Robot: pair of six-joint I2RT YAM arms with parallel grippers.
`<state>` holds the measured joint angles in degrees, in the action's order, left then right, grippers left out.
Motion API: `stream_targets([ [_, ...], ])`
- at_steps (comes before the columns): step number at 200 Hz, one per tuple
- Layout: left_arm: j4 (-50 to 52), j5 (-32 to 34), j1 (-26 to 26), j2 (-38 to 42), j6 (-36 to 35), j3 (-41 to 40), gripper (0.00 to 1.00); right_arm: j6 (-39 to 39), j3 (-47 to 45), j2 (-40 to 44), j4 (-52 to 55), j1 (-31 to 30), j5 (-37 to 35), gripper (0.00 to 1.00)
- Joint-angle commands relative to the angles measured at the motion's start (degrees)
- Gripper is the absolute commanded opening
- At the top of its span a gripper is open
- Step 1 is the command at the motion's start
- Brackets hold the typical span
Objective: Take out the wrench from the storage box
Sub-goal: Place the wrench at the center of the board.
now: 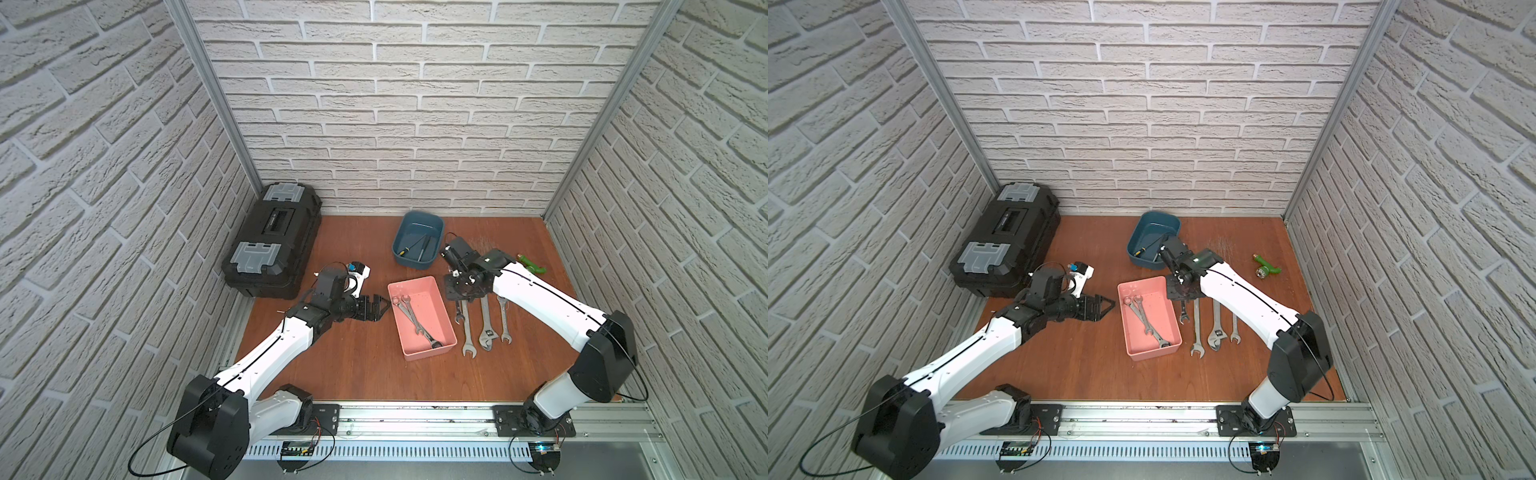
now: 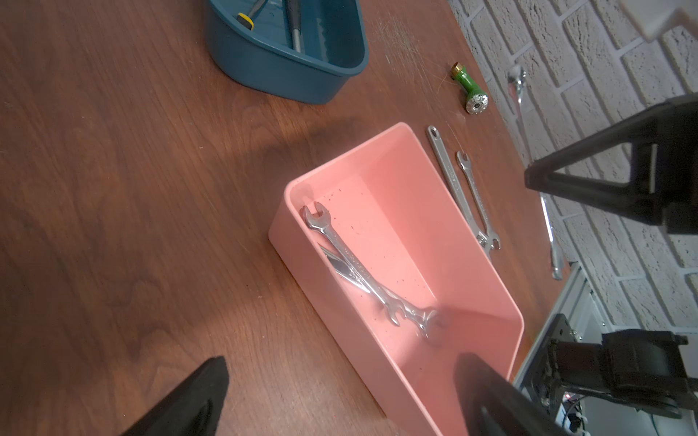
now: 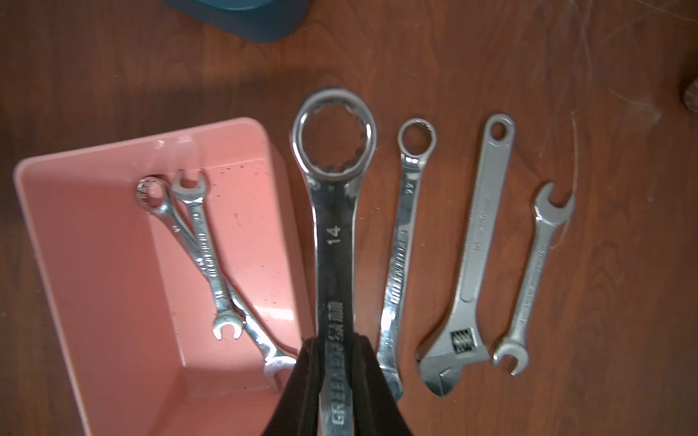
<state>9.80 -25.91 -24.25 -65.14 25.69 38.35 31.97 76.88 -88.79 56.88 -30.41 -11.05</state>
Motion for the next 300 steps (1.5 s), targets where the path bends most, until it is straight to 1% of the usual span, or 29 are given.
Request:
stream_targets([
  [1,-2.50,-1.07,-0.20,-0.95,-0.29,2.14,0.99,-6.35,-4.27,3.95,2.31,4.14,0.34,0.06],
  [29,-2.57,-1.42,-0.22,-2.05,-0.53,2.87,0.98,-12.51,-8.47,6.48,2.19,10.75,0.64,0.06],
  [57,-2.38,-1.77,-0.21,-3.16,-0.95,3.76,0.98,-18.34,-12.23,6.05,0.45,16.65,-0.29,0.06],
  [73,-2.33,-1.95,-0.19,-3.58,-1.07,4.20,0.98,-20.77,-14.19,5.44,-1.14,20.74,0.60,0.06],
  [84,-2.38,-1.95,-0.19,-3.83,-1.09,4.36,0.98,-22.66,-15.18,4.98,-2.21,22.77,-0.46,0.06],
  [125,-2.60,-2.21,-0.20,-4.87,-1.08,4.71,0.98,-25.13,-15.74,1.75,-5.11,31.17,1.52,0.06],
  [146,-2.50,-2.04,-0.10,-5.03,-1.29,4.94,0.98,-26.81,-16.26,0.03,-6.02,33.27,0.42,0.07],
  [160,-2.66,-2.04,-0.01,-5.15,-1.26,4.91,0.99,-27.37,-16.59,-1.29,-6.97,34.85,1.72,0.06],
  [204,-3.19,-2.21,-0.08,-5.95,-0.84,4.95,0.98,-28.32,-15.63,-6.55,-8.50,35.78,1.90,0.06],
  [238,-3.13,-2.04,-0.08,-6.02,-0.66,4.85,0.98,-27.76,-16.67,-9.20,-10.31,36.37,2.02,0.08],
  [277,-3.21,-1.86,-0.09,-6.09,-0.47,4.95,0.98,-27.26,-17.64,-11.94,-12.21,36.92,2.30,0.12],
  [300,-3.12,-1.68,-0.02,-5.94,-0.31,4.86,0.98,-27.12,-17.47,-12.56,-12.56,37.01,3.16,0.20],
])
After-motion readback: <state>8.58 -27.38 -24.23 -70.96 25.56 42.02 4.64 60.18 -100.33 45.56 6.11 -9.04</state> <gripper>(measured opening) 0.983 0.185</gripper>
